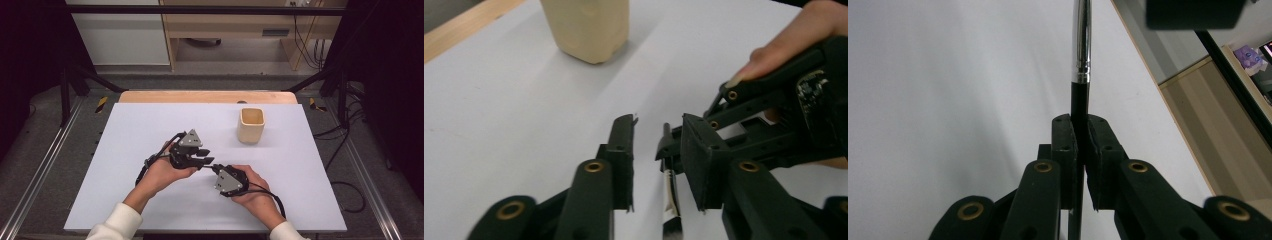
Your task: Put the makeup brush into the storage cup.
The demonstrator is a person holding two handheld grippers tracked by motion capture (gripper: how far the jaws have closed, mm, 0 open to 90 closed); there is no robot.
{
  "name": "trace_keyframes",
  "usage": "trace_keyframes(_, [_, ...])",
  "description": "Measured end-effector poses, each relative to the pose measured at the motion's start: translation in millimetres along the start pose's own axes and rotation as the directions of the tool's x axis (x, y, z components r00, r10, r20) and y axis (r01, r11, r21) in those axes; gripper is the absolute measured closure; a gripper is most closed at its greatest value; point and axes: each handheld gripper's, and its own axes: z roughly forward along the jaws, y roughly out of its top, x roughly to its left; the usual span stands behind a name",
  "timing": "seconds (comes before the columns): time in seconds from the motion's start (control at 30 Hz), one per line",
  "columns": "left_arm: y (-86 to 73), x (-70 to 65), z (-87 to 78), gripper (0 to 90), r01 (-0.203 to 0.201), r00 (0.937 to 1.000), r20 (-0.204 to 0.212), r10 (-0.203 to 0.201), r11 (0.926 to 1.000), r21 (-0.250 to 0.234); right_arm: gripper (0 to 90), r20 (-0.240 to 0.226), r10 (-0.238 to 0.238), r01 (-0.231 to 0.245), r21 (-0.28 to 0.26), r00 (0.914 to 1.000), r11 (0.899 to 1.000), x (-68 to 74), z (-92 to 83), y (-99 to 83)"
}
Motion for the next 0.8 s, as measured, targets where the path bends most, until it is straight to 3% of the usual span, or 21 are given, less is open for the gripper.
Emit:
trace_keyframes(0.2, [-2.1, 5.2, -2.5, 51.8, 0.025, 0.9989, -0.039, -0.026, 0.9994, -0.024, 83.6, 0.001, -0.01, 0.01, 0.006, 0.9999, 1.0, -1.0, 0.0, -1.0])
trace_keyframes(0.47, [-5.2, 10.9, -3.7, 44.6, 0.048, 0.9962, -0.071, -0.05, 0.9982, -0.037, 83.6, 0.002, -0.012, 0.012, 0.01, 0.9999, 1.0, -1.5, -0.6, -1.7])
trace_keyframes(0.6, [-6.7, 13.2, -4.4, 40.7, 0.039, 0.9945, -0.097, -0.041, 0.9989, -0.027, 83.6, 0.002, -0.014, 0.014, 0.009, 0.9999, 1.0, -1.8, -0.5, -2.2])
trace_keyframes(0.8, [-8.8, 17.3, -8.4, 31.4, 0.037, 0.9899, -0.134, -0.045, 0.9971, -0.066, 83.6, 0.002, -0.014, 0.014, 0.012, 0.9999, 1.0, -1.6, -1.2, -2.5])
